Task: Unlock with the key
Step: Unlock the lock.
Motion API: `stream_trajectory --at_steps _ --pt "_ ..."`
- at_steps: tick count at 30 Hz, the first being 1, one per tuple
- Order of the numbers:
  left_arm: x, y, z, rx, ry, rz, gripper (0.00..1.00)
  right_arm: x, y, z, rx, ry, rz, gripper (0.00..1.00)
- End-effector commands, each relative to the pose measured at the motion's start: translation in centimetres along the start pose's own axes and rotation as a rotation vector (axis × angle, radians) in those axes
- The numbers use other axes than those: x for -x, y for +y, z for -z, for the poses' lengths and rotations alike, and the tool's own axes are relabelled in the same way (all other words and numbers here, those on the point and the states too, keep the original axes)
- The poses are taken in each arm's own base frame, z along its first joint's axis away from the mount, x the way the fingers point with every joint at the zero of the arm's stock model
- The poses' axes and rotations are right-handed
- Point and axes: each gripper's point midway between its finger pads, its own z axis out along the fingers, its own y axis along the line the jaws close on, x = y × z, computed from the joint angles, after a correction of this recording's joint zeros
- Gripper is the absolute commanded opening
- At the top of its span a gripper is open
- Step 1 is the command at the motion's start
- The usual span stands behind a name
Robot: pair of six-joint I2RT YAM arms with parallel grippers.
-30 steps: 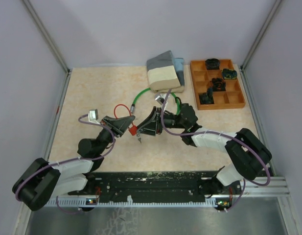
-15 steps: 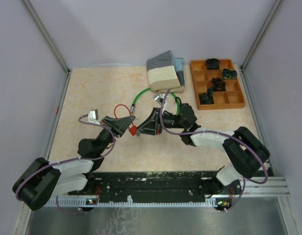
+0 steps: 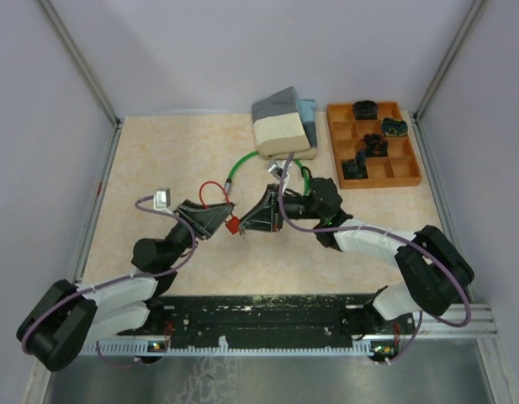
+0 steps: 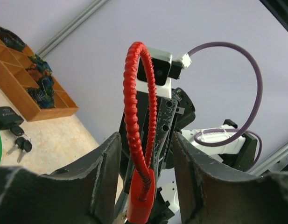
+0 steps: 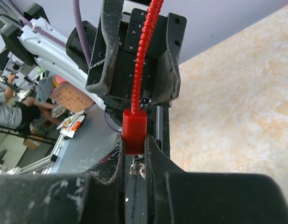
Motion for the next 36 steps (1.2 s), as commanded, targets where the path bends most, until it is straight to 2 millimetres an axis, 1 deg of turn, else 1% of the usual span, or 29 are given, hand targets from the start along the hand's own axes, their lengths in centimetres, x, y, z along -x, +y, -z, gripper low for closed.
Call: stream_trajectory --at_steps 1,3,8,10,13,15,16,17,19,21,22,23,25,26,28,33,36 --pt "-1.6 0.8 0.6 0.029 0.083 -0.017 0.54 3.0 1.9 -0.2 0.04 -0.029 0.115 0.0" --pt "-2.0 1.0 0.7 0.033 0.103 -0.015 0.54 3.1 1.9 -0.3 0.041 -0.022 0.111 0.0" --pt "-2.9 0.4 0.5 -0.007 0.162 -0.023 0.54 3.3 1.6 -0.5 0.032 -0.016 0.09 0.0" --pt "-3.3 0.4 0.4 -0.012 0.183 -0.019 0.54 3.3 1.4 -0.6 0.021 -0.018 0.078 0.0" --pt "-3.5 0.5 0.4 -0.017 0.19 -0.01 0.54 3.4 1.1 -0.6 0.008 -0.016 0.068 0.0" --pt "-3.6 0.4 0.4 -0.024 0.193 -0.005 0.53 3.4 0.8 -0.7 -0.005 -0.016 0.056 0.0" --pt "-3.6 0.5 0.4 -0.021 0.194 -0.001 0.51 3.5 0.8 -0.7 -0.008 -0.014 0.053 0.0" --pt "-3.5 0.5 0.4 -0.023 0.189 0.0 0.47 3.5 0.7 -0.7 -0.008 -0.012 0.051 0.0" --pt "-3.4 0.3 0.3 -0.029 0.18 0.0 0.37 3.4 0.7 -0.8 -0.007 -0.006 0.043 0.0" --pt "-3.2 0.2 0.2 -0.034 0.175 -0.002 0.24 3.3 0.6 -0.8 -0.01 -0.004 0.039 0.0" --pt "-3.2 0.1 0.1 -0.036 0.176 -0.003 0.21 3.3 0.5 -0.8 -0.012 -0.006 0.037 0.0" --pt "-3.3 0.1 0.0 -0.04 0.178 -0.003 0.13 3.4 0.4 -0.8 -0.018 -0.01 0.037 0.0" --pt "-3.3 0.0 -0.1 -0.043 0.181 0.0 0.03 3.7 0.5 -0.8 -0.025 -0.02 0.041 0.0" --pt "-3.3 0.0 0.0 -0.04 0.179 0.004 0.0 3.8 0.5 -0.8 -0.03 -0.026 0.044 0.0" --pt "-3.0 0.1 0.1 -0.034 0.155 0.013 0.0 4.1 0.5 -0.7 -0.041 -0.041 0.052 0.07" --pt "-0.9 0.0 0.0 -0.018 0.04 0.019 0.0 4.7 0.2 0.2 -0.118 -0.102 0.09 0.31" --pt "0.4 0.2 -0.3 0.01 -0.027 0.021 0.0 4.1 0.0 0.8 -0.147 -0.116 0.085 0.33"
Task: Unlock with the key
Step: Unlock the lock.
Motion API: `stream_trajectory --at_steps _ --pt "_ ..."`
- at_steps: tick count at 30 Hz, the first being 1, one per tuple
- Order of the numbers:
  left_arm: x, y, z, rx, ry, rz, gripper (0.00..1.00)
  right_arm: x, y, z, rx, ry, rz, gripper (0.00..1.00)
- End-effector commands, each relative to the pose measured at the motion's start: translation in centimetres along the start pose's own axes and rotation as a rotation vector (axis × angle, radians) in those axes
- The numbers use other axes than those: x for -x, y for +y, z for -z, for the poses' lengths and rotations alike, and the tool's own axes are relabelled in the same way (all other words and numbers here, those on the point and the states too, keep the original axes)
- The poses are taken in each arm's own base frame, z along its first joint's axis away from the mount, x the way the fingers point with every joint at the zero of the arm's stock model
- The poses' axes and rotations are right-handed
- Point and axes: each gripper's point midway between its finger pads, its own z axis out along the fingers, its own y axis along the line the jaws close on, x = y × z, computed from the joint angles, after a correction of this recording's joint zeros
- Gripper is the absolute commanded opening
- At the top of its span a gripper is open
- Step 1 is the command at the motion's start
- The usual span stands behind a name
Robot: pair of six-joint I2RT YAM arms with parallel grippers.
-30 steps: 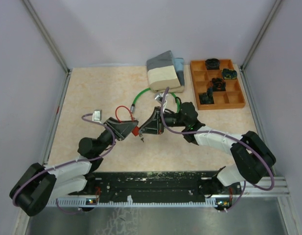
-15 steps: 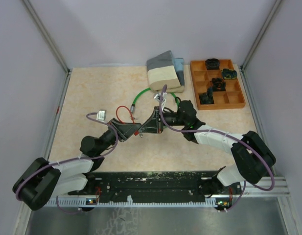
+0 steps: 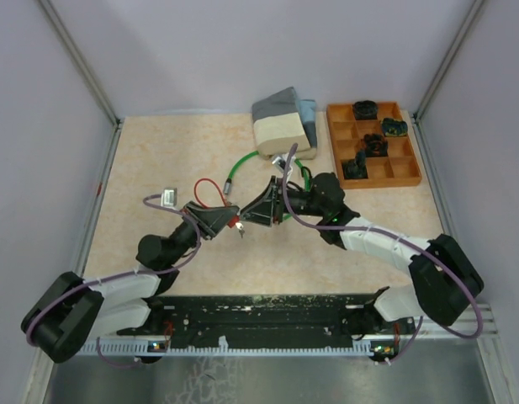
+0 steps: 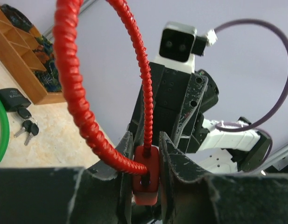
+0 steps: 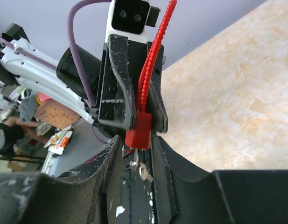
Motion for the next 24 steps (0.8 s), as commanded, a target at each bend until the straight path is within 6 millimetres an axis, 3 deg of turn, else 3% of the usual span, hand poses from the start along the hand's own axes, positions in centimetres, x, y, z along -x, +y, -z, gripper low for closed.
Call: stream_trajectory --at_steps 1,8,16,24 --pt "2.9 -1.5 -0.2 -0.027 -0.146 0.006 0.0 2.5 0.9 1.1 -0.039 -0.13 0.105 0.33" --pt "4.2 -1.3 -0.3 -0.01 -0.216 0.031 0.0 1.0 0.9 1.4 -0.049 -0.173 0.07 0.33" --pt "4.0 -1.1 -0.6 -0.01 -0.204 0.038 0.0 1.4 1.8 0.9 0.015 -0.199 0.088 0.31" --pt "3.8 -1.1 -0.7 -0.015 -0.192 0.042 0.0 1.7 1.3 0.1 0.022 -0.195 0.061 0.26"
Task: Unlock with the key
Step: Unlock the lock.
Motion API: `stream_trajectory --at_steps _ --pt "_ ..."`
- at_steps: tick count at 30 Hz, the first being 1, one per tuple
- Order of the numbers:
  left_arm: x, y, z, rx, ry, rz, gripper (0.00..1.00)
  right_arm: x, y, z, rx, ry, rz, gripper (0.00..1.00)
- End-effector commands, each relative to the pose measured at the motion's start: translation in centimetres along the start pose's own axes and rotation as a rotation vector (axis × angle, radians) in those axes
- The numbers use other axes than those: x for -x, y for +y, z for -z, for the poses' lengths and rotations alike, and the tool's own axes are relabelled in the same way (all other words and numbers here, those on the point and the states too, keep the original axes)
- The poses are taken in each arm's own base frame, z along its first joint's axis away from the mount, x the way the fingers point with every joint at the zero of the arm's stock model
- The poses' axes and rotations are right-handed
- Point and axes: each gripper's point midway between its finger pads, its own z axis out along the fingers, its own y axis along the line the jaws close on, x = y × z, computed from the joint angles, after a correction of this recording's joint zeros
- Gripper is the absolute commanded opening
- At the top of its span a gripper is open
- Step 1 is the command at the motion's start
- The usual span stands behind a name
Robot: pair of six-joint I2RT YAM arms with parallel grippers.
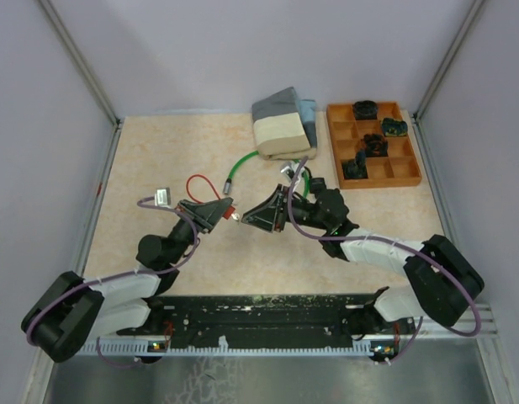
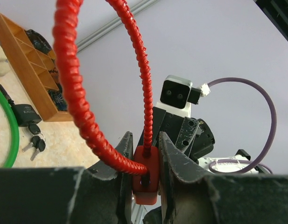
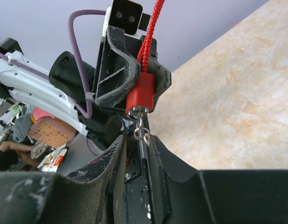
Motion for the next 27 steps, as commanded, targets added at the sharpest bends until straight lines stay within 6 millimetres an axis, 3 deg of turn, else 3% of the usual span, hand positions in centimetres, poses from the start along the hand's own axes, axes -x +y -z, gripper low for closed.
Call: stream_trajectory --at_steps 1,20,24,27 --pt "0.7 -1.9 -0.4 -0.076 -0.026 0.002 0.0 2.1 1.6 -1.1 0.071 -0.048 0.039 0.26" --pt "0.1 -2.0 -0.5 -0.099 -0.001 0.014 0.0 1.6 1.1 -2.0 0.1 -0.03 0.012 0.14" --pt "-0.1 -2.0 -0.5 -0.098 0.009 0.015 0.0 1.6 1.2 -2.1 0.11 -0.021 0.014 0.02" --pt "-0.2 -1.8 -0.5 -0.094 0.012 0.012 0.0 1.7 1.5 -2.1 0.12 -0.019 0.019 0.0"
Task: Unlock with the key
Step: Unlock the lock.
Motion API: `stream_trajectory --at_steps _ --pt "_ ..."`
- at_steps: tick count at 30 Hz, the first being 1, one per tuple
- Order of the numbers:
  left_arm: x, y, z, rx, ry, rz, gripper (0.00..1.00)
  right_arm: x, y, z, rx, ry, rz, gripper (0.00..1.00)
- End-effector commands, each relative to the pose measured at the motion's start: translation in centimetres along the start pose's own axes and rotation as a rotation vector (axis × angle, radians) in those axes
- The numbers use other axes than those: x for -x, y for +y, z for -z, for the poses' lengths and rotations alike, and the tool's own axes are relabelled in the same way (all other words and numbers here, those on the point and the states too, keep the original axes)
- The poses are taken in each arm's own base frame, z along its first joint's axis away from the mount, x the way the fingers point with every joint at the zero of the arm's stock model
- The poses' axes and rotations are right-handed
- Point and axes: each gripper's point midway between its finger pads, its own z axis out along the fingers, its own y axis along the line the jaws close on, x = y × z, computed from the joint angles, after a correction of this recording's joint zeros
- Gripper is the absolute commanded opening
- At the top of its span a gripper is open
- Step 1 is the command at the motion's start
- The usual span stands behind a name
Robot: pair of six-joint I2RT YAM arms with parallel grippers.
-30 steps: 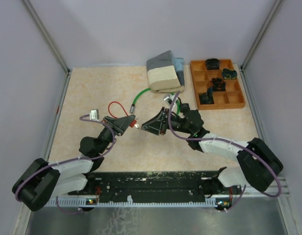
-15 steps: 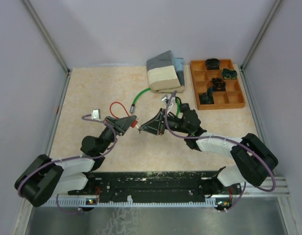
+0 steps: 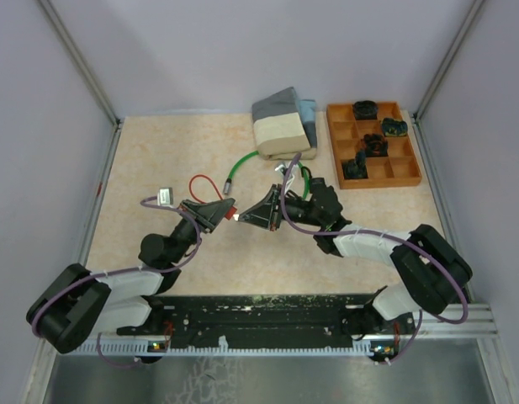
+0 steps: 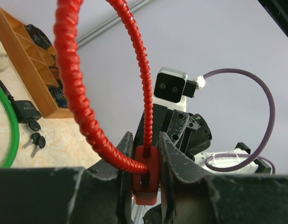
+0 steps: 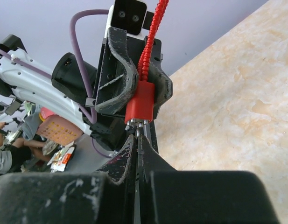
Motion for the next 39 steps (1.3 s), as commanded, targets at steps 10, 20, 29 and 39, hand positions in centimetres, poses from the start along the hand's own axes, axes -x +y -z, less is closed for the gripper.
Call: stream_trajectory --at_steps 10,20,29,39 --pt "-1.1 -2.6 -0.4 -0.102 0.038 -0.02 0.0 4.1 3.0 -1.1 0.074 -0.054 0.136 0.0" --pt "-2.1 -3.3 0.0 -0.123 0.021 -0.002 0.0 8.3 3.1 -1.9 0.106 -0.154 0.155 0.0" --pt "-3.2 -3.0 0.0 -0.125 0.034 0.024 0.0 8.4 3.9 -3.2 0.18 -0.132 0.167 0.0" --pt "-4.3 -2.8 -0.1 -0.136 0.046 0.019 0.0 11.7 3.6 -1.6 0.16 -0.258 0.17 0.0"
